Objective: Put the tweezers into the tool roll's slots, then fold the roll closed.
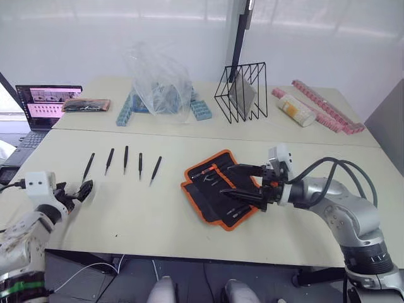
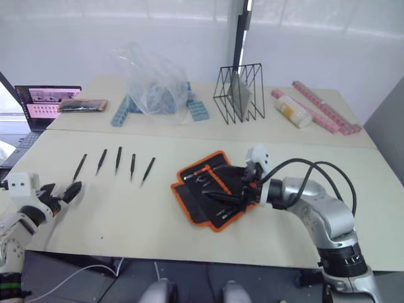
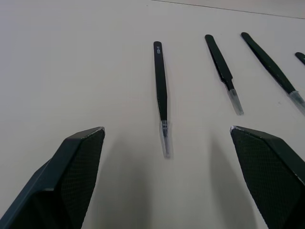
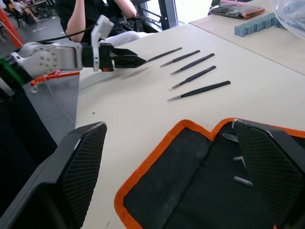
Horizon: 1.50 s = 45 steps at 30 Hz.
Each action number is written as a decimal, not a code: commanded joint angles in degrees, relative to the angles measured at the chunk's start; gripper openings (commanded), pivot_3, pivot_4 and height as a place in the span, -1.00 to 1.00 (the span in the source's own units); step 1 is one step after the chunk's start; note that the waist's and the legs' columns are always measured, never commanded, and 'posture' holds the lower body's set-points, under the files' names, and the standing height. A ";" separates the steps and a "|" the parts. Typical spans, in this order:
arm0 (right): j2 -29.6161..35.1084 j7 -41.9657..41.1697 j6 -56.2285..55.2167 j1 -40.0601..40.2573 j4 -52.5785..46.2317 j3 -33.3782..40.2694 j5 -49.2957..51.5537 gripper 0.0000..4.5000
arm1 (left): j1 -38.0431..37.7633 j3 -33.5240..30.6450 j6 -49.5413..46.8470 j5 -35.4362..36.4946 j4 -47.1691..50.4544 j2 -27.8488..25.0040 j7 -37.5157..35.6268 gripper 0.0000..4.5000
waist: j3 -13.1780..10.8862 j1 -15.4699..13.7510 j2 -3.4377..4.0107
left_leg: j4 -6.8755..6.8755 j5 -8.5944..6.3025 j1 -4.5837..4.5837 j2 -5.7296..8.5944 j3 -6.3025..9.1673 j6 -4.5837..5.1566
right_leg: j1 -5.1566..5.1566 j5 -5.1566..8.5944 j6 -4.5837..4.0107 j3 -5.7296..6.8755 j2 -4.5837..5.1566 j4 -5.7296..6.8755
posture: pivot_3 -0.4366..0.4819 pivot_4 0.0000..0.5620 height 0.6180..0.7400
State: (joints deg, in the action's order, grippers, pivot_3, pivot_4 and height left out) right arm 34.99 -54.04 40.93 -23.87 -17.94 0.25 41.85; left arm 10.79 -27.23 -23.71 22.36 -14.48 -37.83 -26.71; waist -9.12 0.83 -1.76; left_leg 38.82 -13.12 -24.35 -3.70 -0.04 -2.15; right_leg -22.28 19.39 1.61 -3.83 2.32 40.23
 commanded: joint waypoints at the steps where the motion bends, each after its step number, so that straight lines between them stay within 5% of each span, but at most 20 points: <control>1: 0.62 -0.31 1.07 -1.32 -1.57 2.32 2.59 1.00 | 4.19 2.77 2.27 -3.41 -6.70 -1.75 -0.39 0.99 | 0.00 0.01 0.00 | 0.00 0.00 0.01 0.00 0.00 0.00 | 0.00 0.00 0.00 0.00 0.00 0.00 | -0.05 -0.47 0.16; 7: 0.55 0.36 1.83 -1.83 -1.29 2.54 3.32 1.00 | 12.33 6.65 8.61 -7.27 -22.03 -1.65 -2.49 0.99 | 0.02 -0.18 0.04 | 0.01 0.01 0.05 0.01 0.01 0.01 | 0.01 0.00 0.00 0.03 0.00 0.07 | -0.05 -0.47 0.16; 21: 1.15 1.54 2.79 -1.25 -1.31 3.29 3.25 1.00 | 16.64 8.48 13.84 -8.74 -30.97 0.94 -5.64 -0.97 | 0.04 -1.44 0.09 | 0.04 0.01 0.04 0.25 0.04 0.01 | 0.03 -0.03 0.06 0.04 0.22 0.19 | -0.05 -0.47 0.16; 35: 1.46 3.29 2.23 0.06 -0.31 3.96 1.60 1.00 | 15.07 5.90 15.45 -7.75 -23.23 -0.50 -3.99 -0.99 | 0.05 -1.33 0.11 | 0.04 0.01 0.01 0.24 0.06 0.01 | 0.02 -0.04 0.06 0.04 0.21 0.19 | -0.05 -0.47 0.16; 45: 2.65 9.62 0.28 10.96 -0.25 9.62 -2.11 1.00 | 2.39 2.84 3.79 -2.08 14.40 0.28 0.29 -0.99 | -0.01 -1.14 -0.02 | 0.04 0.00 -0.21 0.19 0.17 0.01 | -0.06 -0.04 0.06 0.09 0.20 0.08 | -0.05 -0.47 0.16</control>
State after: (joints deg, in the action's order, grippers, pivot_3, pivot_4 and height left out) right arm 37.49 -45.17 42.77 -12.84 -16.92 7.88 39.93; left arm 13.12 -23.36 -18.37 18.67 -5.71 -37.03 -27.14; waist -9.13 -0.31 -1.78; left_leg 38.87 -13.11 -24.55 -3.51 0.11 -2.14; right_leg -22.34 19.35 1.67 -3.76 2.52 40.30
